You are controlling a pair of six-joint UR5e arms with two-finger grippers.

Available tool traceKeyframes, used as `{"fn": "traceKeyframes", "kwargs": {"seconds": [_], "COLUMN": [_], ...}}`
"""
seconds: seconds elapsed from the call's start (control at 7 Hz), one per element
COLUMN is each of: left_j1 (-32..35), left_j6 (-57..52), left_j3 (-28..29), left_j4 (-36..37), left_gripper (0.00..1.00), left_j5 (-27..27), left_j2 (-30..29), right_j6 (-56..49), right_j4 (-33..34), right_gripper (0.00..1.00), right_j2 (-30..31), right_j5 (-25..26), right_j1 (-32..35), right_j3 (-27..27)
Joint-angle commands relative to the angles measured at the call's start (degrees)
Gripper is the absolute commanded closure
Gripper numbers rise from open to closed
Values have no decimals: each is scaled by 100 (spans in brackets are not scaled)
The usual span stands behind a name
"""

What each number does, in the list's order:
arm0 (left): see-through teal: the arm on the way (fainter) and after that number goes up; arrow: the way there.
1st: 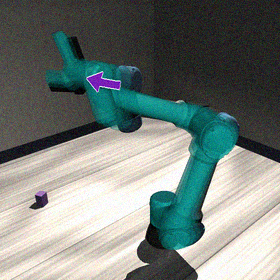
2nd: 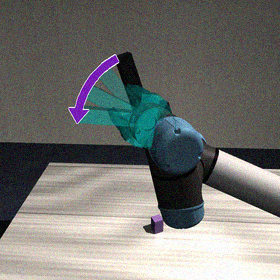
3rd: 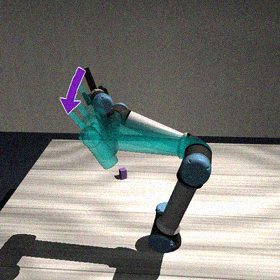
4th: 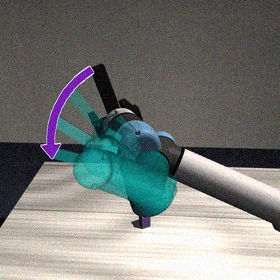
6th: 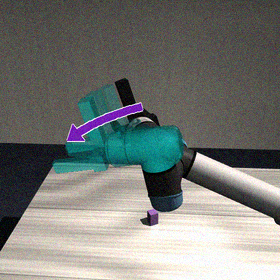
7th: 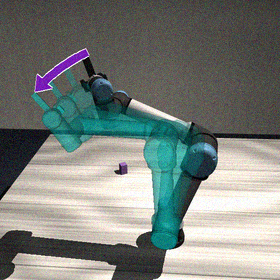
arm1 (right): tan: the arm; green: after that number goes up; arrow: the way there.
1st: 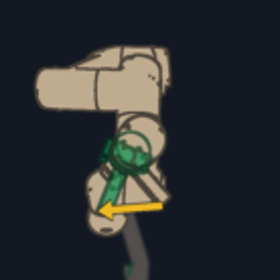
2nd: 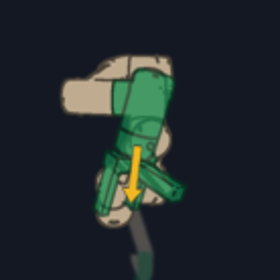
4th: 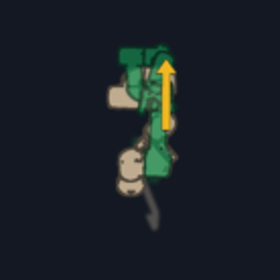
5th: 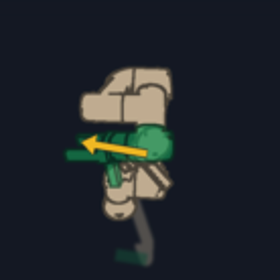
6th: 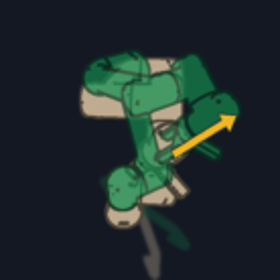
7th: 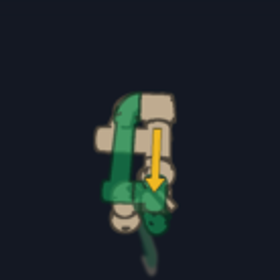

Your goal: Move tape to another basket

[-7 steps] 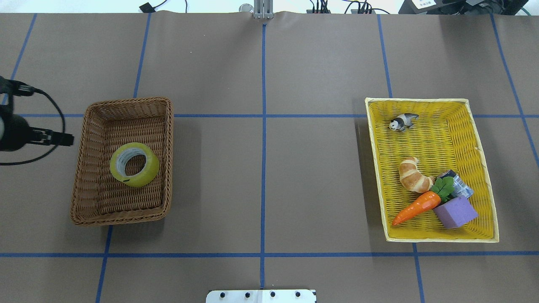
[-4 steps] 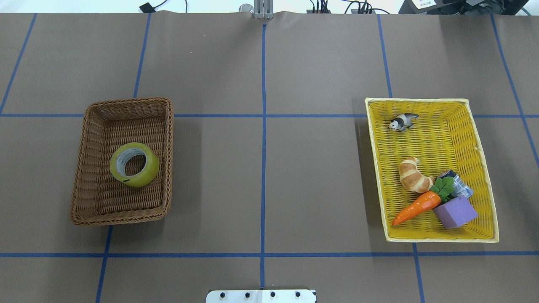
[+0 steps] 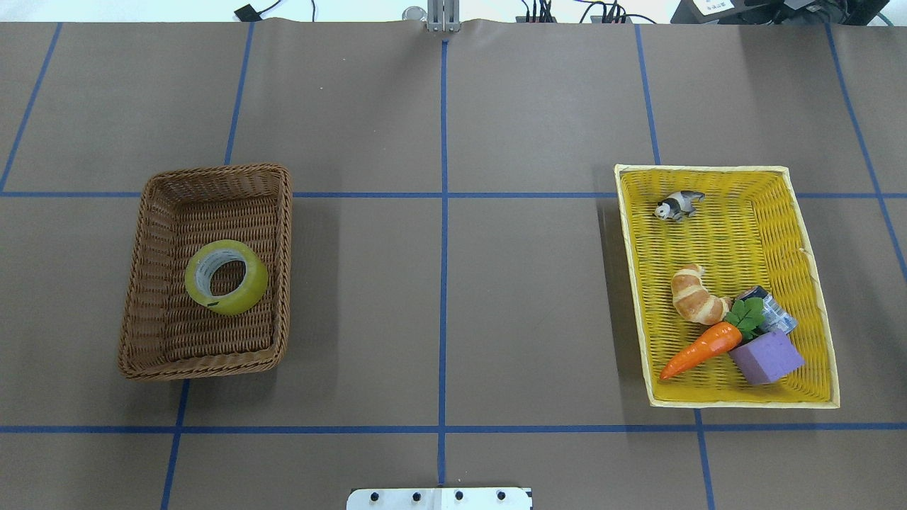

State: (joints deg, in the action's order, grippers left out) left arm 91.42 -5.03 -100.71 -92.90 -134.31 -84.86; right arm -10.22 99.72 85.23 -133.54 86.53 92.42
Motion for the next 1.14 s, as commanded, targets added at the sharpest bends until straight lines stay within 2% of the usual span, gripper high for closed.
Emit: {"fn": "traceKeyframes", "kwargs": {"seconds": [0.0, 1.0], "left_j1": [69, 25], "left_j6": [-121, -121], "left_j3": [95, 385], "left_j4": [44, 70], "left_gripper": [2, 2], "left_j5": [-33, 10], "left_j2": [-4, -66], "right_j6": [3, 3], "right_j4": [12, 3], "right_gripper": [0, 0], "right_j2": [29, 29], "right_j5": [-32, -102], "right_j1": [13, 22], "right_j3": [21, 21]}}
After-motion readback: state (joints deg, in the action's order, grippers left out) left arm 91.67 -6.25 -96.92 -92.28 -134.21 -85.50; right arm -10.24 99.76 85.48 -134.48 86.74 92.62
